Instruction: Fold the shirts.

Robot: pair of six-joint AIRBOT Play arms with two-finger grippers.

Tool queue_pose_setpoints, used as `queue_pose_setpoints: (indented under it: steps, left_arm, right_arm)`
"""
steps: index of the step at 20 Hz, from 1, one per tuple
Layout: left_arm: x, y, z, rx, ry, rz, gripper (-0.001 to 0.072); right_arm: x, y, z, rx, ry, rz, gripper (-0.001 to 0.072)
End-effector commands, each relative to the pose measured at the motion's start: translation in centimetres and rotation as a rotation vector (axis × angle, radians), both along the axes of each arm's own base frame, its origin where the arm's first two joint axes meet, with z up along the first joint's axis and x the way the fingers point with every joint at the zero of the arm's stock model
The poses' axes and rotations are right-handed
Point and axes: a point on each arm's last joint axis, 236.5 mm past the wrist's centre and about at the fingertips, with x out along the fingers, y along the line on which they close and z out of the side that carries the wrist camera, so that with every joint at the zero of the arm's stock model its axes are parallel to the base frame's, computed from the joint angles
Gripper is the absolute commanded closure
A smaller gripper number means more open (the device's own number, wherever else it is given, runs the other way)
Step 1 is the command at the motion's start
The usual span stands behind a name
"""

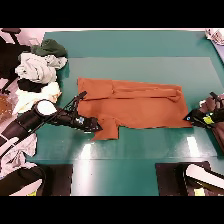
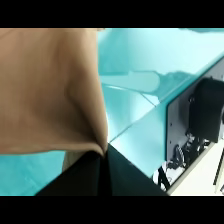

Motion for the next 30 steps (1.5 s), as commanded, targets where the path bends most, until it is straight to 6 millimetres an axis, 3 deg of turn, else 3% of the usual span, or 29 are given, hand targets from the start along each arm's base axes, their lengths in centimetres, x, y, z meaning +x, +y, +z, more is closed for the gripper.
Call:
queue_pose_setpoints:
  steps: [1, 7, 11, 13, 15, 16, 18, 19, 20, 23, 27, 30]
  left_arm:
    - [-0.7, 0.2, 0.9, -0.001, 0.002, -0.017, 0.0683]
    - [-0.7, 0.4, 0.6, 0.013, -0.005, -0.022, 0.0683]
    - [-0.7, 0.4, 0.6, 0.013, -0.004, -0.022, 0.0683]
    - [-0.7, 0.4, 0.7, 0.013, -0.003, -0.020, 0.0683]
    - [-0.7, 0.4, 0.7, 0.012, -0.001, -0.021, 0.0683]
    - [-0.8, 0.4, 0.7, 0.013, 0.002, -0.024, 0.0684]
    - [-1.1, 0.4, 0.6, 0.014, 0.017, -0.028, 0.0683]
    - [-1.2, 0.4, 0.7, 0.014, 0.027, -0.024, 0.0683]
    - [-1.3, 0.3, 0.8, 0.010, 0.032, -0.023, 0.0684]
    - [-1.0, 0.6, 3.1, -0.018, -0.016, 0.033, 0.0684]
    - [-0.4, 4.1, 6.0, 0.054, -0.119, 0.199, 0.0684]
    - [-0.8, 4.7, 7.2, 0.041, -0.131, 0.232, 0.0684]
  right_arm:
    - [-0.6, -1.2, -0.7, -0.055, 0.024, 0.024, 0.0091]
    - [0.6, -1.2, -0.6, -0.054, -0.020, 0.006, 0.0092]
    - [2.5, 0.9, -0.5, -0.053, -0.066, 0.056, 0.0106]
    - [3.4, 2.7, -0.5, -0.064, -0.081, 0.105, 0.0198]
    - [4.4, 4.4, -0.5, -0.074, -0.097, 0.139, 0.0239]
    - [4.6, 5.3, -0.5, -0.079, -0.104, 0.169, 0.0411]
    - [4.7, 6.2, -0.5, -0.078, -0.107, 0.198, 0.0632]
    - [4.6, 6.4, -0.3, -0.073, -0.104, 0.201, 0.0687]
    - [4.5, 6.5, 0.0, -0.069, -0.100, 0.196, 0.0688]
    - [3.7, 5.9, 2.4, -0.075, -0.129, 0.174, 0.0688]
    - [1.4, 3.6, 6.8, -0.097, -0.185, 0.083, 0.0693]
    - [0.5, 3.7, 9.9, -0.116, -0.239, -0.015, 0.0693]
